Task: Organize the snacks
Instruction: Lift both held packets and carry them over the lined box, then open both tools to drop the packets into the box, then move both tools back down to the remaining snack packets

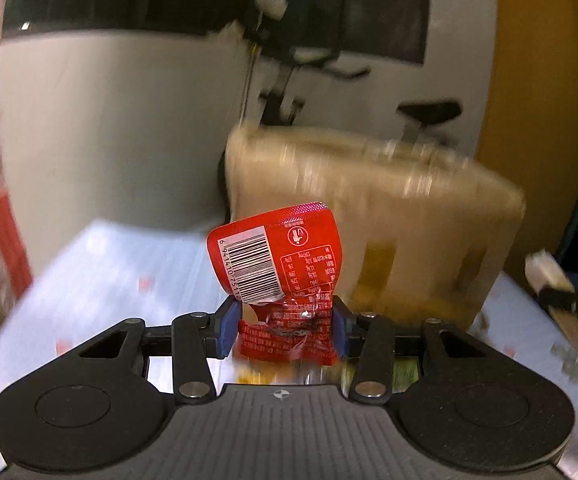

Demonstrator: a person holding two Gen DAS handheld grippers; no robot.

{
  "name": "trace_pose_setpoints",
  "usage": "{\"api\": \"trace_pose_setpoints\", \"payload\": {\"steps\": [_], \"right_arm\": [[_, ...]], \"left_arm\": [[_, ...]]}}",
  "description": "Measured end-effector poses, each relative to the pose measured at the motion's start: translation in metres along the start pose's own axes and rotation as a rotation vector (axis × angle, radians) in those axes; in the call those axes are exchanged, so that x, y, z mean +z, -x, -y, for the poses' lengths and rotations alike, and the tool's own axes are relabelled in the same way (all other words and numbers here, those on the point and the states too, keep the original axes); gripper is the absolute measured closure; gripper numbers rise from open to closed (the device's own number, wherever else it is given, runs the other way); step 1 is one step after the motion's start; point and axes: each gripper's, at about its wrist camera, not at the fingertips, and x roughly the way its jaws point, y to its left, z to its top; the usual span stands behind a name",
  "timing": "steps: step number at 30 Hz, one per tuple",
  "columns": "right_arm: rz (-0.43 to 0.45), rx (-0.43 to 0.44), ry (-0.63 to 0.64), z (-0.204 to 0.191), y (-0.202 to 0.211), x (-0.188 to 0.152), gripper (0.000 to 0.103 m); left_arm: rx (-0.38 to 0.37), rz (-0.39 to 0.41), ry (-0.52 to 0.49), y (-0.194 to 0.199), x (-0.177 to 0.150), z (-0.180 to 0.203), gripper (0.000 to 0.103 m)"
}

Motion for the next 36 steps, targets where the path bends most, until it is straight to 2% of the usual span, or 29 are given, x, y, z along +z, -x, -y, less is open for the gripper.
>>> {"api": "trace_pose_setpoints", "payload": {"steps": [4, 7, 13, 18, 23, 29, 32, 36], "right_arm": [[0.1, 0.041, 0.052, -0.003, -0.007, 0.063, 0.054], [0.136, 0.037, 0.121, -0.009, -0.029, 0.098, 0.054], [0.116, 0.007, 0.142, -0.009, -0.087, 0.133, 0.054], [0.053, -0.016, 0.086, -0.001, -0.121, 0.132, 0.054], [-0.012, -0.049, 0.07, 0.007, -0.143, 0.124, 0.054], [-0.056, -0.064, 0.064, 0.013, -0.148, 0.116, 0.052], [-0.047, -0.061, 0.057, 0.014, -0.143, 0.115, 0.043], [-0.033, -0.052, 0.052, 0.014, -0.132, 0.114, 0.043]], "left_arm": [[-0.061, 0.065, 0.01, 0.001, 0.049, -0.002, 0.054], [-0.095, 0.098, 0.026, -0.008, 0.082, 0.0, 0.054], [-0.104, 0.111, -0.018, -0.041, 0.127, 0.021, 0.054], [-0.085, 0.073, -0.036, -0.076, 0.144, 0.03, 0.054], [-0.065, 0.024, -0.044, -0.101, 0.142, 0.025, 0.054], [-0.051, -0.002, -0.054, -0.116, 0.138, 0.027, 0.037], [-0.052, -0.011, -0.058, -0.115, 0.136, 0.027, 0.036], [-0.051, -0.012, -0.061, -0.113, 0.135, 0.026, 0.035]]}}
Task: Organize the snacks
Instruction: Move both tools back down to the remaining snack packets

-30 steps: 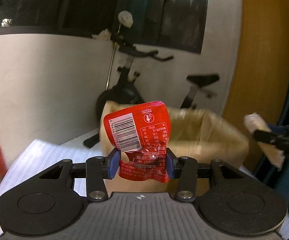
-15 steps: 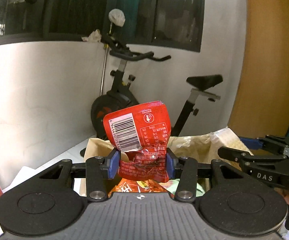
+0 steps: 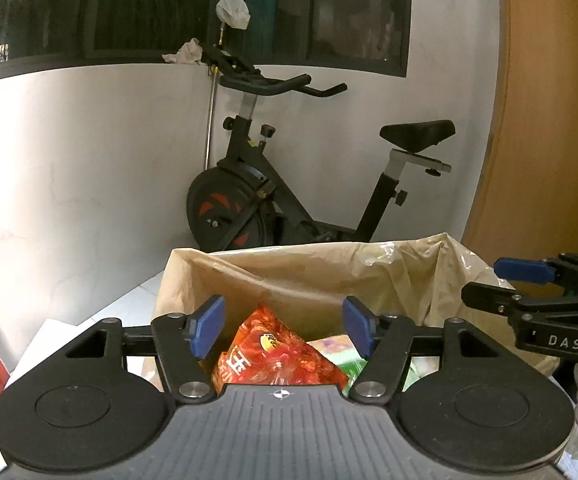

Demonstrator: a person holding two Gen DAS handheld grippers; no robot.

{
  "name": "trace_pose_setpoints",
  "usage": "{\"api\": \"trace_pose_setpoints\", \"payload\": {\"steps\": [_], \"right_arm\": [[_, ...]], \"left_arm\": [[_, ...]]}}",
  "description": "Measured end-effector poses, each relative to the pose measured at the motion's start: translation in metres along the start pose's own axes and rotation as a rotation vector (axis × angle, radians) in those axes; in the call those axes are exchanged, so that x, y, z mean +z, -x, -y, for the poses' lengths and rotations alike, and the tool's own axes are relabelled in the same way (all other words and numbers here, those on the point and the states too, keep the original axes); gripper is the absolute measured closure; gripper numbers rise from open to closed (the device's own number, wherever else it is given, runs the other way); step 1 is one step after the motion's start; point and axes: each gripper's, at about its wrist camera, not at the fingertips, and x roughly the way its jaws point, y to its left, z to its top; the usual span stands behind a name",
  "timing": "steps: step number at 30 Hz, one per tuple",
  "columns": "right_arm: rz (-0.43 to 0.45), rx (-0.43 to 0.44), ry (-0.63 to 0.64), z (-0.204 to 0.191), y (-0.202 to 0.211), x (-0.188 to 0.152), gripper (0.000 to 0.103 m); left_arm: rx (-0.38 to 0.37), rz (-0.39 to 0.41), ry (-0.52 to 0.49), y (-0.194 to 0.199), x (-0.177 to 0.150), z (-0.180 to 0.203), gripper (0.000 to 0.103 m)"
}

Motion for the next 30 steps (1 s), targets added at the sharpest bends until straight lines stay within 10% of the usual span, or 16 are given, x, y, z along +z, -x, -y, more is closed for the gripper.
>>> {"api": "trace_pose_setpoints", "payload": {"steps": [30], "right_arm": [[0.111, 0.088, -0.04, -0.041, 0.089, -0.042, 0.043]], "left_arm": [[0.003, 0.023, 0.082, 0.104, -0.075, -0.042, 0.032]]}}
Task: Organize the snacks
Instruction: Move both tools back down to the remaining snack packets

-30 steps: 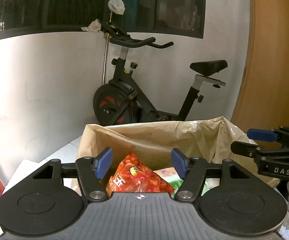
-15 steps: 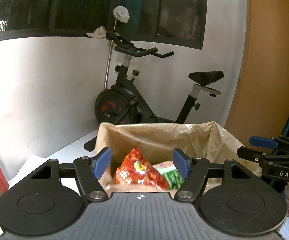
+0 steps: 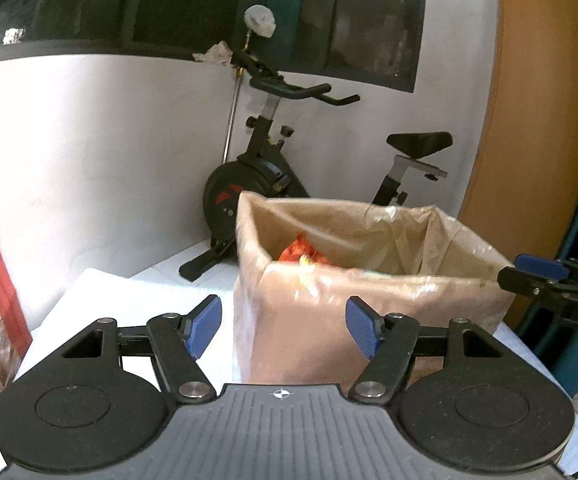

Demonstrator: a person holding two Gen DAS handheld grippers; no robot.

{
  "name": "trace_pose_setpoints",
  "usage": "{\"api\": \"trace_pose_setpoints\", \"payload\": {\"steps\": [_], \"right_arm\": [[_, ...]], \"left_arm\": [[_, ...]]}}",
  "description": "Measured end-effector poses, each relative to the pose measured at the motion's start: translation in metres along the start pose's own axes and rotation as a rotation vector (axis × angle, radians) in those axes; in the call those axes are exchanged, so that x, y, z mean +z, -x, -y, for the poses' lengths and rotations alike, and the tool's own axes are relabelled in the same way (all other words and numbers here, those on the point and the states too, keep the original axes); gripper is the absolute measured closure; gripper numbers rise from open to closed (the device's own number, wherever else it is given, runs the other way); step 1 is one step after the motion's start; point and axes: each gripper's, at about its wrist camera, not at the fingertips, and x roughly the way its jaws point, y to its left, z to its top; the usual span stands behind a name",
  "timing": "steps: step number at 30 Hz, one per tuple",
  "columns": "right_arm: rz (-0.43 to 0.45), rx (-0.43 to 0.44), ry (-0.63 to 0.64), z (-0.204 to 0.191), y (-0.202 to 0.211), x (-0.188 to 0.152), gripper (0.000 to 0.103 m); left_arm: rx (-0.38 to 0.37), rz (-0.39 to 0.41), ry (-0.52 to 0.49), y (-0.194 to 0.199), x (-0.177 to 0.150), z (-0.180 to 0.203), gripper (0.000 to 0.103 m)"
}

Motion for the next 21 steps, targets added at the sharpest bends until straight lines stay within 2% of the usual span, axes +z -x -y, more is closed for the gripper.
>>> {"api": "trace_pose_setpoints", "payload": {"steps": [10, 21], "right_arm": [[-0.037, -0.005, -0.032, -0.019, 0.007, -0.038, 0.043], [-0.154, 0.003, -0.048, -0.025, 0.003, -0.084, 0.043]], "left_arm": [[0.02, -0.053, 0.032, 0.001, -0.042, -0.012, 0.032], [0.037, -0.127, 0.084, -0.005, -0.081, -0.02, 0.032]]}}
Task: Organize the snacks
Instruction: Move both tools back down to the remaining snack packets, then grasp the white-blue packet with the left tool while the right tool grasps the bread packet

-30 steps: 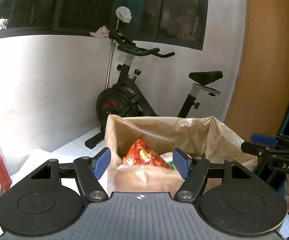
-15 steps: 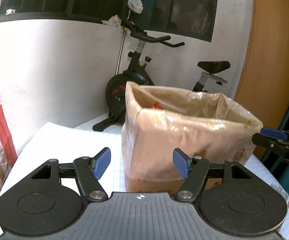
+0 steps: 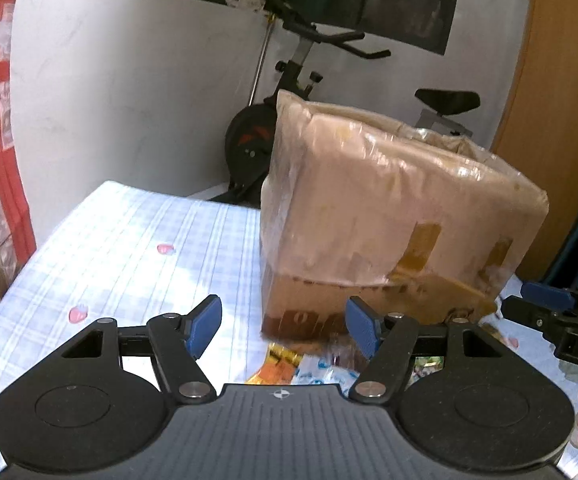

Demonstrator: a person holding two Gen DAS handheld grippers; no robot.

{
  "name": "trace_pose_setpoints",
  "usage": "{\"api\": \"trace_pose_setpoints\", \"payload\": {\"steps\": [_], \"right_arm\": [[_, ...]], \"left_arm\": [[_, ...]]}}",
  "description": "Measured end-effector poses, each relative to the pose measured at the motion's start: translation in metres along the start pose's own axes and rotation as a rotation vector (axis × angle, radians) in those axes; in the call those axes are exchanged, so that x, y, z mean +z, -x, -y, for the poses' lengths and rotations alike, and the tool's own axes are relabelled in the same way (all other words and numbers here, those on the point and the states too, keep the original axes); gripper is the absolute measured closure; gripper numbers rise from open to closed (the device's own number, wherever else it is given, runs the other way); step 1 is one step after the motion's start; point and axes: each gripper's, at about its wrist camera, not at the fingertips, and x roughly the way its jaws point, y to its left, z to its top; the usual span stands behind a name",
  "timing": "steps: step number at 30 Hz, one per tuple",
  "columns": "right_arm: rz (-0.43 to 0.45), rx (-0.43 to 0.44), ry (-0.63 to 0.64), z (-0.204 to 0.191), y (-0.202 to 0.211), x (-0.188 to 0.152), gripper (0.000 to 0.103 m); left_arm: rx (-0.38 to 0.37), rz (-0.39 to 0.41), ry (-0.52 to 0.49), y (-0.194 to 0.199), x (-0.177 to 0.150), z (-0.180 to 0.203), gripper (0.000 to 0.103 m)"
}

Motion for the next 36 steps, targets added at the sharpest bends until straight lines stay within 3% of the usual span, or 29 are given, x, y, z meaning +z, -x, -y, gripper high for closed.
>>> {"api": "trace_pose_setpoints", "payload": {"steps": [14, 28, 33, 36], "right_arm": [[-0.076, 0.017, -0.014, -0.002, -0.006, -0.024, 0.043], [-0.195, 0.035, -0.048, -0.008, -0.019, -0.054, 0.015], [-0.271, 0.024, -0.071, -0.01, -0.041, -0.059, 0.01], [-0.341, 0.012, -0.156, -0.006, -0.061, -0.058, 0.008]], "left_arm": [[0.014, -0.056, 0.003, -0.007, -0.021, -0.007, 0.032], [0.001, -0.115, 0.02, -0.013, -0.042, -0.009, 0.032], [-0.007, -0.125, 0.016, -0.017, -0.045, -0.006, 0.032], [-0.01, -0.123, 0.017, -0.019, -0.044, -0.003, 0.032]]}}
